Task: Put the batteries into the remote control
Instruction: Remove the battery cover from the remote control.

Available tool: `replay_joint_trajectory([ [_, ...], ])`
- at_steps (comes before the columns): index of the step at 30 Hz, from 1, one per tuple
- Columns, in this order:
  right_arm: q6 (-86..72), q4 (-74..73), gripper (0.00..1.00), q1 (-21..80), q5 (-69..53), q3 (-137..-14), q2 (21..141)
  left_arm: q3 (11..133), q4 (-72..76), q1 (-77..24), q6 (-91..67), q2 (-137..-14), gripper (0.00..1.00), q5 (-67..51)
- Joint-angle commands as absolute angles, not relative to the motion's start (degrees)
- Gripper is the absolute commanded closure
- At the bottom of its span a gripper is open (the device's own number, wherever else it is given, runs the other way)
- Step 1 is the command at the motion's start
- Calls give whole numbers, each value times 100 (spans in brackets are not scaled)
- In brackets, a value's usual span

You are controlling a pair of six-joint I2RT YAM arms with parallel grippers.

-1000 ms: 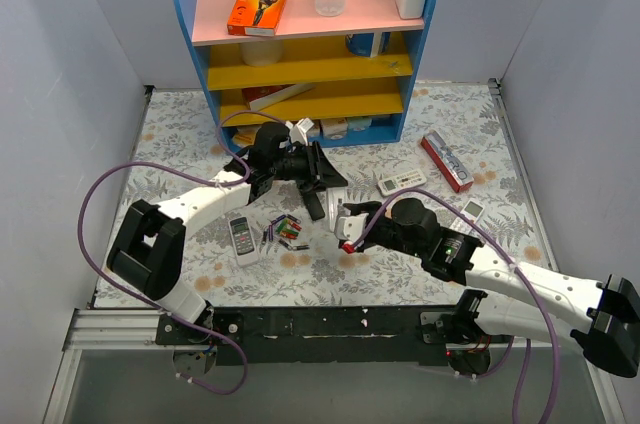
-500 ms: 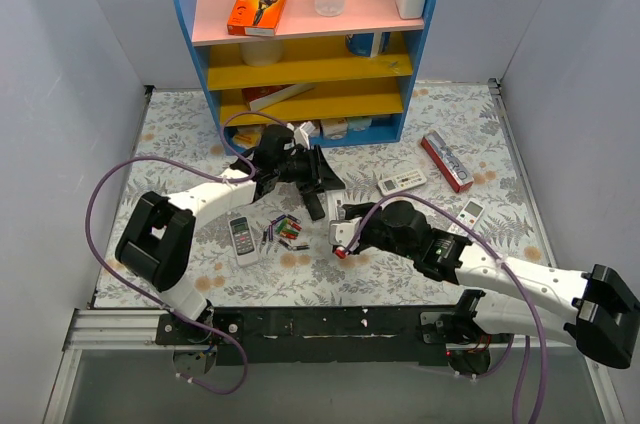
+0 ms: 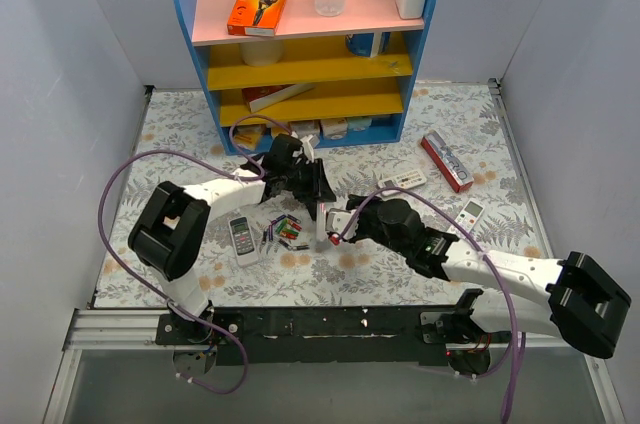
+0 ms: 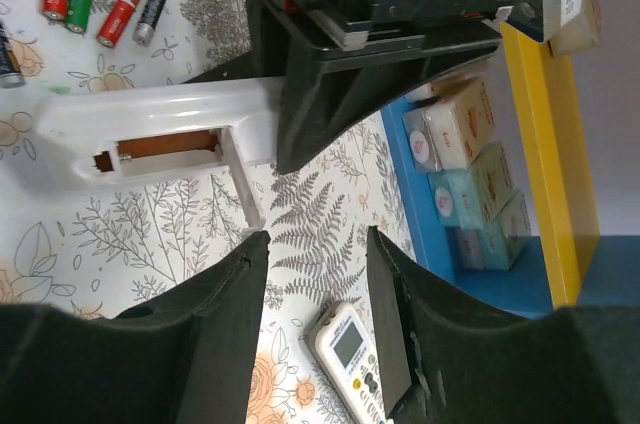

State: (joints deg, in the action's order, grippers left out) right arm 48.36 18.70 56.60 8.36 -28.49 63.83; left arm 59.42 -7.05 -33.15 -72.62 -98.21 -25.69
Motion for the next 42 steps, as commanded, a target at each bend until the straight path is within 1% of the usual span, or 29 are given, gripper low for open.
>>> replay_joint_trajectory([
  [1,4694,2443,49,5625,914,-2769,6609,6187,-545,-3454,-7259,-9878,100,-2339],
  [5,4474,2409,48,5625,905,-2637,6697,6363,-326,-3401,-7347,-10291,100,-1969],
  [15,3885,1916,48,5625,1063,-2329,6302,6837,-26,-3313,-7409,-10836,100,-1327],
  [19,3341,1609,47,5625,1239,-2364,5977,6908,139,-3305,-7260,-10706,100,-1187],
  [21,2727,1286,47,5625,1406,-2496,5793,6829,176,-3287,-7225,-10530,100,-1099],
  [24,1664,985,45,5616,1590,-2715,5529,6619,255,-3261,-7181,-9977,100,-1002],
  [26,753,486,39,5616,1731,-2899,5441,6470,299,-3261,-7172,-9468,100,-950],
  [27,538,275,37,5608,1740,-3153,5449,6286,308,-3243,-7172,-9292,100,-888],
  [28,319,-189,26,5599,1740,-3260,5458,6188,325,-3234,-7172,-9125,100,-870],
  [30,-146,-430,13,5581,1653,-3418,5511,5777,343,-3191,-7224,-8501,100,-774],
  [31,-297,-579,2,5581,1644,-3497,5519,5609,360,-3190,-7251,-8264,100,-704],
  [33,-674,-624,2,5572,1591,-3551,5520,5101,387,-3120,-7373,-7596,100,-660],
  [35,-773,-572,2,5555,1338,-3629,5563,4783,396,-3068,-7461,-6913,100,-624],
  [38,-879,-676,3,5546,1082,-3954,5834,4089,369,-3006,-7637,-6208,100,-580],
  [39,-888,-720,3,5546,1020,-4059,5932,3930,369,-2988,-7699,-5735,100,-563],
  [41,-835,-826,7,5546,827,-4392,6273,3473,334,-2980,-7717,-5214,100,-484],
  [42,-826,-991,11,5555,783,-4508,6406,3350,299,-2971,-7743,-4681,100,-440],
])
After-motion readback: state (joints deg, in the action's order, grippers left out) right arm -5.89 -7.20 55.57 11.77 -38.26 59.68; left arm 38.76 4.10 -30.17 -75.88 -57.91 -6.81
